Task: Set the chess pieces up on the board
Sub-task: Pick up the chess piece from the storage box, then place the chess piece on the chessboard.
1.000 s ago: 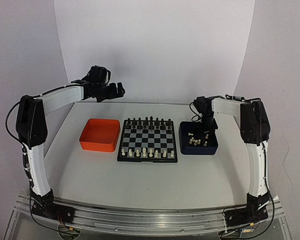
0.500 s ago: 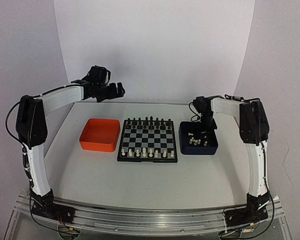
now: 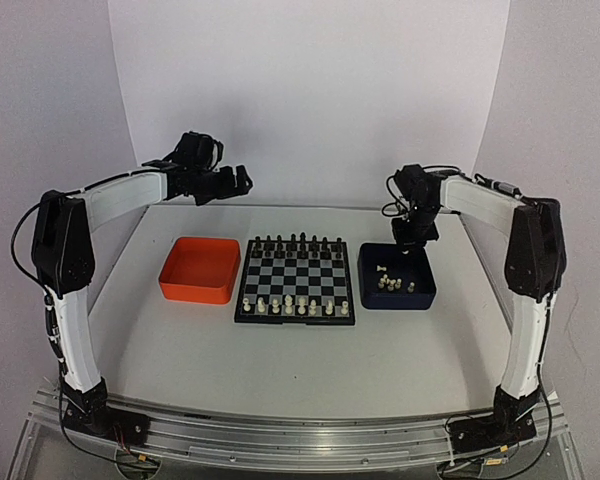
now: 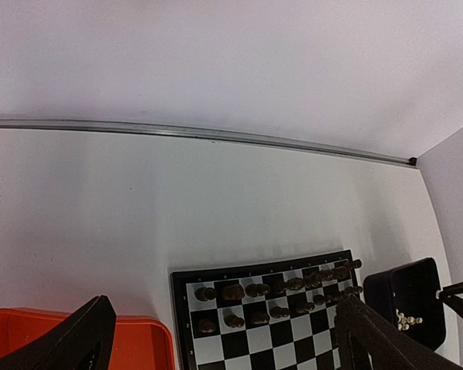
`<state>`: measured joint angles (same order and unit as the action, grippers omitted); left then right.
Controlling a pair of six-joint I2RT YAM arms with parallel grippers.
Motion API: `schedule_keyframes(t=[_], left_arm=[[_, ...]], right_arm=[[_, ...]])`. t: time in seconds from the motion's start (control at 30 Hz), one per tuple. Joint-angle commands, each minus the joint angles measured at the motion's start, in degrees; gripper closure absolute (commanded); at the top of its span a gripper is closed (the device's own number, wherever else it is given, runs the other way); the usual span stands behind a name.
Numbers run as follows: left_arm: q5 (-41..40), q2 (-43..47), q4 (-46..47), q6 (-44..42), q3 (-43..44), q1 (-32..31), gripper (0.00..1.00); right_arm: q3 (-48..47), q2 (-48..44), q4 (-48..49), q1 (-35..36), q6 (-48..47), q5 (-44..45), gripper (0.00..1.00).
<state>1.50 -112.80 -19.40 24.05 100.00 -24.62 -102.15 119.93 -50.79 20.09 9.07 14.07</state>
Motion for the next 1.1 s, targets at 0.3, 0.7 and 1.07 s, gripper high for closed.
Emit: schedule_keyframes(t=[0.3, 0.7, 1.07], left_arm=[[1.0, 6.1, 3.0, -0.5, -4.9, 0.4, 0.0], [-0.9, 8.4, 2.2, -2.2, -7.9, 0.4, 0.0], [-0.4, 8.9, 1.8, -1.8, -9.3, 0.4, 0.0]], right_arm=[[-3.6, -3.7, -0.8, 14.2, 5.6, -13.4, 1.0], [-8.1, 5.2, -4.6, 18.4, 7.3, -14.3, 1.0], [-7.6, 8.0, -5.9, 19.0, 6.9, -14.1, 1.0]])
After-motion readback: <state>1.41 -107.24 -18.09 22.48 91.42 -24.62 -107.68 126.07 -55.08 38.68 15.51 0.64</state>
